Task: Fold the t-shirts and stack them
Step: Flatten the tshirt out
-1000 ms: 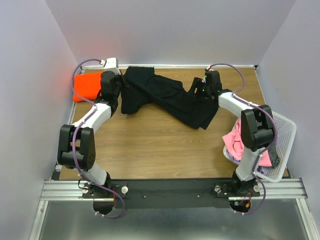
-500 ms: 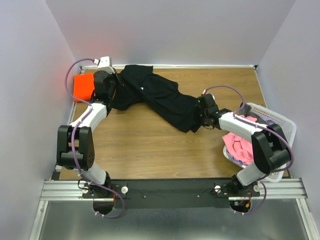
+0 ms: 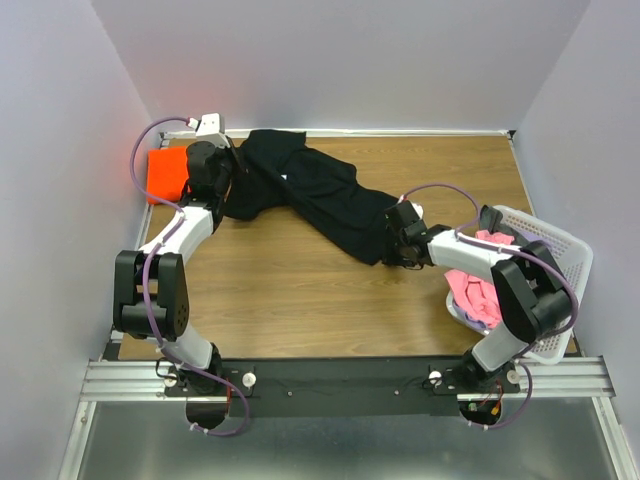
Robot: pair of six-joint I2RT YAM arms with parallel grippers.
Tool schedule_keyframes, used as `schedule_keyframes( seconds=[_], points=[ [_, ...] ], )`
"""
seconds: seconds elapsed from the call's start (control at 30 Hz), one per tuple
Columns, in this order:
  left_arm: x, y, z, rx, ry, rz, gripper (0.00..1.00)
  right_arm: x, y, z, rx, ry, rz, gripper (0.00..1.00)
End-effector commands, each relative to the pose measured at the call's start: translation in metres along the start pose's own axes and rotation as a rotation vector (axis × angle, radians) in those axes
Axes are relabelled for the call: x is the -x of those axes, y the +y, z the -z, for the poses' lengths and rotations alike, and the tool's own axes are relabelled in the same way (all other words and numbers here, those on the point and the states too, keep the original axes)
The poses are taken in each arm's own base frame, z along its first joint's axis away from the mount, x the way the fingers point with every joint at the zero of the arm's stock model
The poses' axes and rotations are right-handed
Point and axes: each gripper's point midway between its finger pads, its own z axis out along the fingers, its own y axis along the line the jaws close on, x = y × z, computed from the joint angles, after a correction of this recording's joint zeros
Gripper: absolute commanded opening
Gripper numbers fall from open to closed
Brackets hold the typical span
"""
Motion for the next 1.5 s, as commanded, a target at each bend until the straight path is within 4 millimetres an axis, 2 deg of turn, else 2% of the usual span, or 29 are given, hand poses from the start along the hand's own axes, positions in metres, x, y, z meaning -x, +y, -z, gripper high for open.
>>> schedule_keyframes(
  seconds=[0.0, 0.07, 0.17, 0.27, 0.33, 0.4, 0.5, 0.57, 0.6, 0.67, 0.7, 0.8, 0.83, 0.87, 0.9, 1.03, 1.07, 1.1, 1.13, 1.17, 1.23, 1.27, 1.3, 1.33, 1.37, 1.43, 1.47],
  points=[
    [0.010, -0.002, 0.002, -0.022, -0.031, 0.001, 0.00, -0.017, -0.020, -0.014, -0.114, 0.041, 0.014, 0.46],
    [0.009, -0.002, 0.002, -0.021, -0.028, -0.002, 0.00, -0.015, -0.021, -0.016, -0.123, 0.037, 0.017, 0.45],
    [0.009, -0.002, 0.002, -0.022, -0.026, -0.003, 0.00, -0.017, -0.021, -0.017, -0.123, 0.046, 0.023, 0.37],
    [0.011, -0.002, 0.004, -0.022, -0.031, -0.007, 0.00, -0.018, -0.023, -0.015, -0.126, 0.043, 0.027, 0.12],
    [0.013, -0.002, 0.006, -0.020, -0.037, -0.013, 0.00, -0.015, -0.027, -0.011, -0.138, 0.020, 0.027, 0.04],
    [0.020, -0.003, 0.009, -0.016, -0.052, -0.019, 0.00, -0.010, -0.029, -0.005, -0.146, -0.003, 0.023, 0.02],
    [0.029, 0.000, 0.014, 0.003, -0.074, -0.038, 0.00, 0.017, -0.026, 0.009, -0.152, -0.091, 0.012, 0.02],
    [0.042, -0.001, 0.020, 0.011, -0.104, -0.046, 0.00, 0.040, -0.026, 0.020, -0.173, -0.162, 0.008, 0.02],
    [0.051, -0.003, 0.025, 0.012, -0.128, -0.054, 0.00, 0.065, -0.019, 0.033, -0.158, -0.225, 0.002, 0.01],
    [0.063, -0.003, 0.030, 0.025, -0.156, -0.061, 0.00, 0.095, -0.017, 0.047, -0.164, -0.302, -0.013, 0.01],
    [0.070, -0.003, 0.034, 0.031, -0.172, -0.072, 0.00, 0.122, -0.014, 0.061, -0.157, -0.359, -0.020, 0.01],
    [0.093, -0.001, 0.044, 0.070, -0.216, -0.090, 0.00, 0.164, -0.017, 0.083, -0.173, -0.451, -0.023, 0.01],
    [0.100, 0.001, 0.047, 0.084, -0.231, -0.105, 0.00, 0.183, -0.012, 0.096, -0.156, -0.493, -0.031, 0.01],
    [0.105, 0.001, 0.050, 0.091, -0.242, -0.114, 0.00, 0.191, -0.013, 0.102, -0.160, -0.511, -0.024, 0.01],
    [0.116, -0.001, 0.056, 0.094, -0.269, -0.125, 0.00, 0.209, -0.012, 0.114, -0.149, -0.551, -0.039, 0.01],
    [0.146, -0.005, 0.075, 0.102, -0.332, -0.176, 0.00, 0.236, -0.012, 0.141, -0.140, -0.621, -0.035, 0.01],
    [0.156, -0.007, 0.080, 0.103, -0.352, -0.205, 0.00, 0.248, -0.009, 0.159, -0.123, -0.664, -0.041, 0.01],
    [0.169, -0.012, 0.092, 0.099, -0.384, -0.218, 0.00, 0.252, -0.009, 0.168, -0.119, -0.683, -0.038, 0.01],
    [0.177, -0.014, 0.099, 0.099, -0.403, -0.247, 0.00, 0.262, -0.006, 0.191, -0.093, -0.730, -0.048, 0.01],
    [0.186, -0.017, 0.106, 0.095, -0.424, -0.260, 0.00, 0.266, -0.005, 0.204, -0.075, -0.754, -0.052, 0.01],
    [0.210, -0.031, 0.133, 0.072, -0.491, -0.294, 0.00, 0.272, -0.001, 0.227, -0.032, -0.795, -0.052, 0.01],
    [0.219, -0.033, 0.144, 0.077, -0.514, -0.331, 0.00, 0.277, -0.001, 0.252, -0.008, -0.843, -0.053, 0.02],
    [0.234, -0.044, 0.165, 0.060, -0.563, -0.341, 0.00, 0.278, 0.000, 0.261, 0.006, -0.860, -0.043, 0.01],
    [0.241, -0.048, 0.176, 0.057, -0.581, -0.353, 0.00, 0.280, 0.000, 0.274, 0.021, -0.884, -0.040, 0.02],
    [0.254, -0.055, 0.197, 0.052, -0.626, -0.374, 0.00, 0.283, -0.001, 0.298, 0.046, -0.928, -0.043, 0.01],
    [0.267, -0.064, 0.218, 0.037, -0.660, -0.391, 0.00, 0.285, -0.001, 0.322, 0.076, -0.974, -0.033, 0.01],
    [0.276, -0.068, 0.235, 0.032, -0.692, -0.395, 0.00, 0.287, 0.000, 0.337, 0.096, -1.003, -0.033, 0.02]
  ],
)
